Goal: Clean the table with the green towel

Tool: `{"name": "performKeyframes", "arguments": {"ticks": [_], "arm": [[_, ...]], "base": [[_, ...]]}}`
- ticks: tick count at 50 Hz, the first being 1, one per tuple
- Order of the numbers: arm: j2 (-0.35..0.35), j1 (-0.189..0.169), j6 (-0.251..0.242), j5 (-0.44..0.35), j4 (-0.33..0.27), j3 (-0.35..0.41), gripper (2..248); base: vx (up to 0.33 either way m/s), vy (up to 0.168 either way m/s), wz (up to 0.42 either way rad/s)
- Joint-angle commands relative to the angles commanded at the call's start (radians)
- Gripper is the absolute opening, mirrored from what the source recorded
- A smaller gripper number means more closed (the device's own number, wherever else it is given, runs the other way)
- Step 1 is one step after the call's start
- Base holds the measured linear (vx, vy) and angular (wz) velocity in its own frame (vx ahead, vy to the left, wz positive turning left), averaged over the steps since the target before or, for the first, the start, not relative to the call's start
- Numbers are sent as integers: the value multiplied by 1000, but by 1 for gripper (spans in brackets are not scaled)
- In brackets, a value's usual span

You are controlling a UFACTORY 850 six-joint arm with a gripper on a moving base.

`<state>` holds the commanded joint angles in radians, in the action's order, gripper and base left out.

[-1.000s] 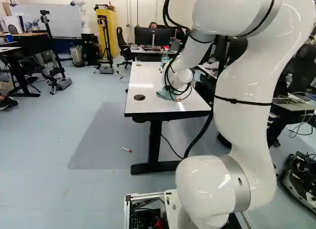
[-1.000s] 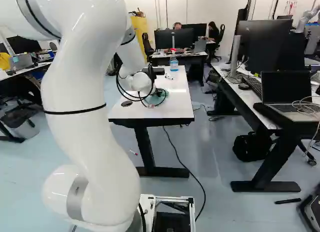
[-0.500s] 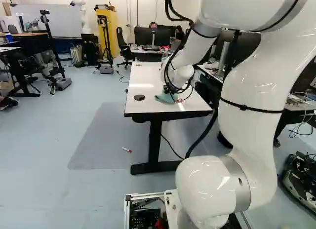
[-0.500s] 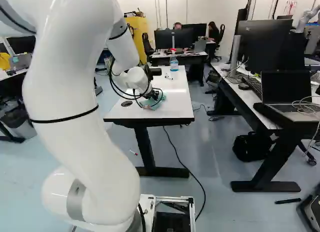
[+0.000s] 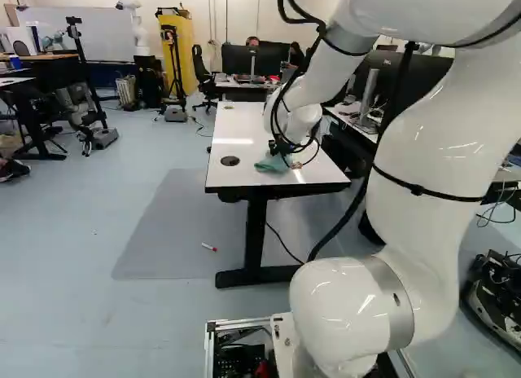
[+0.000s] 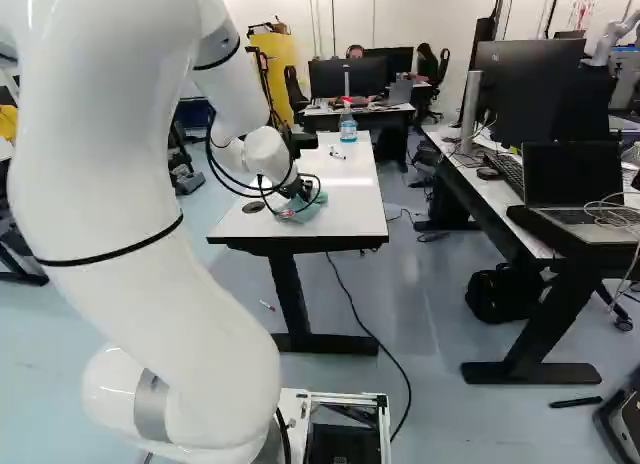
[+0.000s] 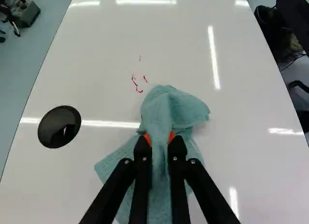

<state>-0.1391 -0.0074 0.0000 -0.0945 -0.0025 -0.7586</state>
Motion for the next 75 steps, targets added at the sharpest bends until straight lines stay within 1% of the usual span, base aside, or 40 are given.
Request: {"name": "performKeyframes", "arguments": {"ticks": [8, 21, 32, 45, 54, 62, 68, 75], "arm": [[-22, -12, 0, -14, 0, -25, 44], [-78, -28, 0, -106, 0, -88, 44], [-128, -27, 0, -186, 0, -147, 44], [-188, -20, 0, -257, 0, -218, 44], [-233, -22, 0, -303, -2, -261, 44], [-251, -27, 0, -331, -31, -265, 44], [-264, -27, 0, -334, -72, -266, 44], [-279, -27, 0, -336, -95, -268, 44]], "base": [[0, 0, 0], [0, 0, 0], [0, 0, 0], [0, 0, 0], [0, 0, 0], [0, 0, 0], [0, 0, 0], [0, 0, 0]]}}
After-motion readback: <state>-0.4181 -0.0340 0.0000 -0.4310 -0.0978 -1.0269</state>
